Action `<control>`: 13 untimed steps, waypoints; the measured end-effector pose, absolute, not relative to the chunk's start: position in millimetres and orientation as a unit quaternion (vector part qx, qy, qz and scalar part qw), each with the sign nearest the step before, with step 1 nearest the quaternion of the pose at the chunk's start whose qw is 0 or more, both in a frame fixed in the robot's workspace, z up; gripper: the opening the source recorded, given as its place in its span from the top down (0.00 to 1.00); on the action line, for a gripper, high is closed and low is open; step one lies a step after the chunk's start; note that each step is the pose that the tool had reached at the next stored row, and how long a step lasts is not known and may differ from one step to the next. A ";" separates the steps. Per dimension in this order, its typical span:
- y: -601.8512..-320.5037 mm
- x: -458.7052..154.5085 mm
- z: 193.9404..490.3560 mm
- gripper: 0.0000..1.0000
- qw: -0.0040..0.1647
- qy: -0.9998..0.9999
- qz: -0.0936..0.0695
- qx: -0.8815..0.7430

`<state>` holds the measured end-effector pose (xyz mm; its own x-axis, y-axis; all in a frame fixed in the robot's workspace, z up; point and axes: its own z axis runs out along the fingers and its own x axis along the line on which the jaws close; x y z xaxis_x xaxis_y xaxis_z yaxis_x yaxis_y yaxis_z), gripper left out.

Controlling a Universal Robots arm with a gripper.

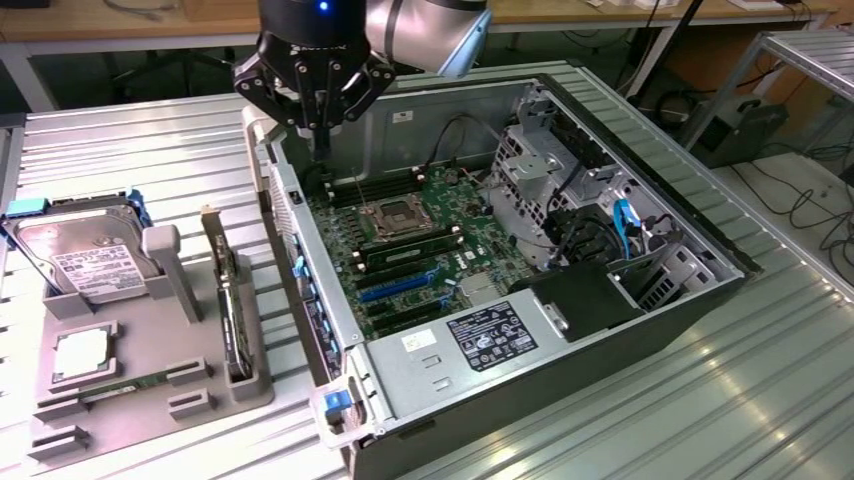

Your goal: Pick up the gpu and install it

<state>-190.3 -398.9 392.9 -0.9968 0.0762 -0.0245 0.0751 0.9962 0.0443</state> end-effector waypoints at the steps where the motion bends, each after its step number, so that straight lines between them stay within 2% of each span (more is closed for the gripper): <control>1: -398.9 -190.6 392.9 0.89 0.013 0.999 0.022 0.038; 13: -398.9 -193.3 392.8 0.89 0.013 0.999 0.022 0.038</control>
<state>-193.3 -398.9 392.8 -0.9968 0.0762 -0.0245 0.0751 0.9962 0.0444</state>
